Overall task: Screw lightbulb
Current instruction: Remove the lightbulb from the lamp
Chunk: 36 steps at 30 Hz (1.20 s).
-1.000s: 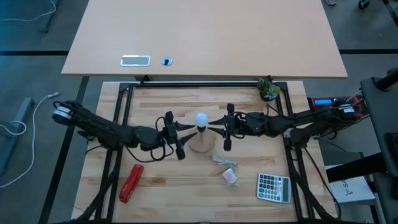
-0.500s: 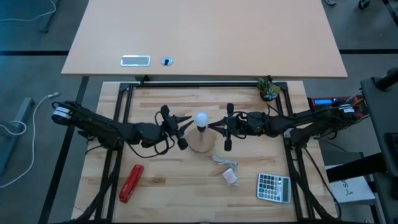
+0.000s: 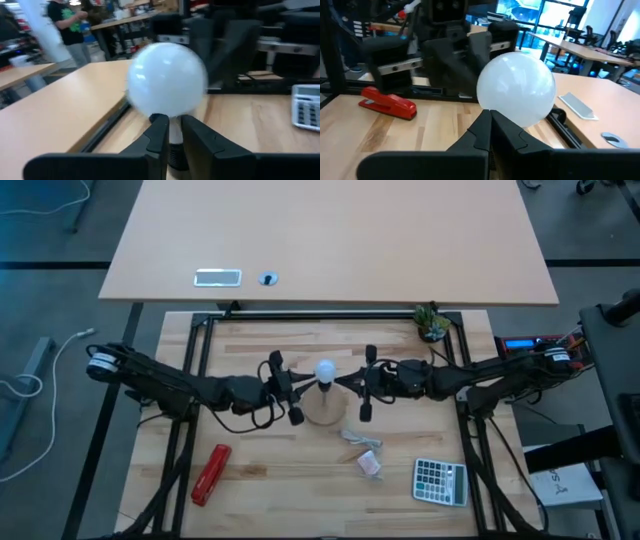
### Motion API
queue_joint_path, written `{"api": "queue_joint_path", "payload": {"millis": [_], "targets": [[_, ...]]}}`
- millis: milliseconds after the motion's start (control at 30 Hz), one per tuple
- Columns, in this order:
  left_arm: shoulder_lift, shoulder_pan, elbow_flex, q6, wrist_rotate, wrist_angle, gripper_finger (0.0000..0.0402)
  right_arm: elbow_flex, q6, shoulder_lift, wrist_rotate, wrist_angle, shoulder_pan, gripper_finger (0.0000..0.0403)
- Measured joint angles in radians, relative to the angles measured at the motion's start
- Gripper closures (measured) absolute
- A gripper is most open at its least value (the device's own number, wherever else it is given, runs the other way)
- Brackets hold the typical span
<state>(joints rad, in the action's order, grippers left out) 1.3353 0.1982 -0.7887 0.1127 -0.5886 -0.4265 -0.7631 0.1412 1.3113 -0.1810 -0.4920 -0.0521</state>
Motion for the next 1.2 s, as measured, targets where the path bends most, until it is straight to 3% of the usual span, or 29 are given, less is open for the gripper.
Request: {"api": "queue_joint_path", "payload": {"millis": [233, 567, 967, 1200], "targets": [[0.023, 0.002, 0.000, -0.020, 0.061, -0.014, 0.0360, 0.000, 0.006, 0.000, -0.052, 0.006, 0.000, 0.0401], [0.023, 0.025, 0.000, -0.021, 0.072, -0.035, 0.0364, 0.000, 0.040, 0.001, -0.075, 0.028, 0.000, 0.0401], [-0.054, 0.062, 0.000, -0.020, -0.154, 0.068, 0.0366, 0.000, 0.009, 0.002, -0.028, 0.038, -0.002, 0.0401], [-0.041, 0.016, 0.000, -0.011, -0.136, 0.069, 0.0358, 0.000, 0.003, 0.002, -0.026, 0.029, -0.002, 0.0400]]}}
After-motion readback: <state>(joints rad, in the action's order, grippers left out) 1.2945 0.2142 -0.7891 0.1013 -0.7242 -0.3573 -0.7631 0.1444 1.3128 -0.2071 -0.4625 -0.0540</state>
